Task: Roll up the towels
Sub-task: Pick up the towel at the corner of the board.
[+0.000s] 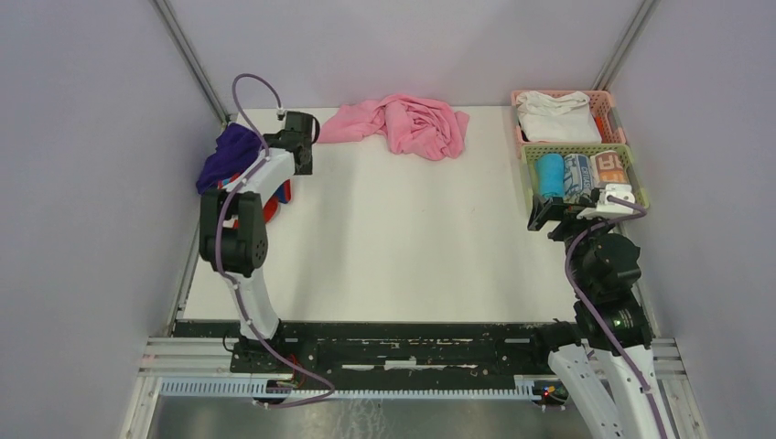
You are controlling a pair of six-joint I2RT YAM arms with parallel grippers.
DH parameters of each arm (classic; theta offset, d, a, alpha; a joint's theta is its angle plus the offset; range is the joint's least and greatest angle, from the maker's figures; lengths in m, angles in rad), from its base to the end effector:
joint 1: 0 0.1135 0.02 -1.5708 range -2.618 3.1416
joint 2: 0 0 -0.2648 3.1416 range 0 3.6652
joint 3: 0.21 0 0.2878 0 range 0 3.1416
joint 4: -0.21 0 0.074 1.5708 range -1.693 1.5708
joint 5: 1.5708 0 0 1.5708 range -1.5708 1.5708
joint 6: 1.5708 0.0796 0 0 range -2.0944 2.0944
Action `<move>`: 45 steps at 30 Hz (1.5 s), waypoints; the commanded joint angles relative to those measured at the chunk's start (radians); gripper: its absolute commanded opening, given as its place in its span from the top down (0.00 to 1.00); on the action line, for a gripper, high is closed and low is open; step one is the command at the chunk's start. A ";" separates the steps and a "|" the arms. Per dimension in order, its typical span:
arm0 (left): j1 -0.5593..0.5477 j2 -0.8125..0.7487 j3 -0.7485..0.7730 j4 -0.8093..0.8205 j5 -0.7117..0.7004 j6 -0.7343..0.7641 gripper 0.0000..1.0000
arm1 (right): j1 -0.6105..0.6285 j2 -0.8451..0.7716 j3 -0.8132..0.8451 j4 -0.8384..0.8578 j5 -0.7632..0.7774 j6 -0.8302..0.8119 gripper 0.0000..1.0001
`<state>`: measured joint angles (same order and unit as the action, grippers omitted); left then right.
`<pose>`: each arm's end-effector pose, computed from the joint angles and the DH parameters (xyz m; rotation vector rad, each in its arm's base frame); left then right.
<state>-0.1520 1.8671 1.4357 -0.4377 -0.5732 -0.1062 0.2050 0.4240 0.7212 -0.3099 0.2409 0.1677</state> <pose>0.4702 -0.0284 0.1960 -0.1971 2.3260 0.5689 0.1816 0.0184 0.3603 0.1586 1.5761 0.1007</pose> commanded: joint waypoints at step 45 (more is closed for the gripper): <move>-0.492 -0.043 0.930 -0.191 0.217 0.072 0.97 | 0.042 0.003 0.031 0.024 0.032 -0.046 0.00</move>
<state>-0.6487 1.9640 2.3951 -0.7265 -0.5121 0.0612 0.2386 0.4236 0.7174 -0.3088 0.2737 0.1333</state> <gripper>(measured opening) 0.046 0.999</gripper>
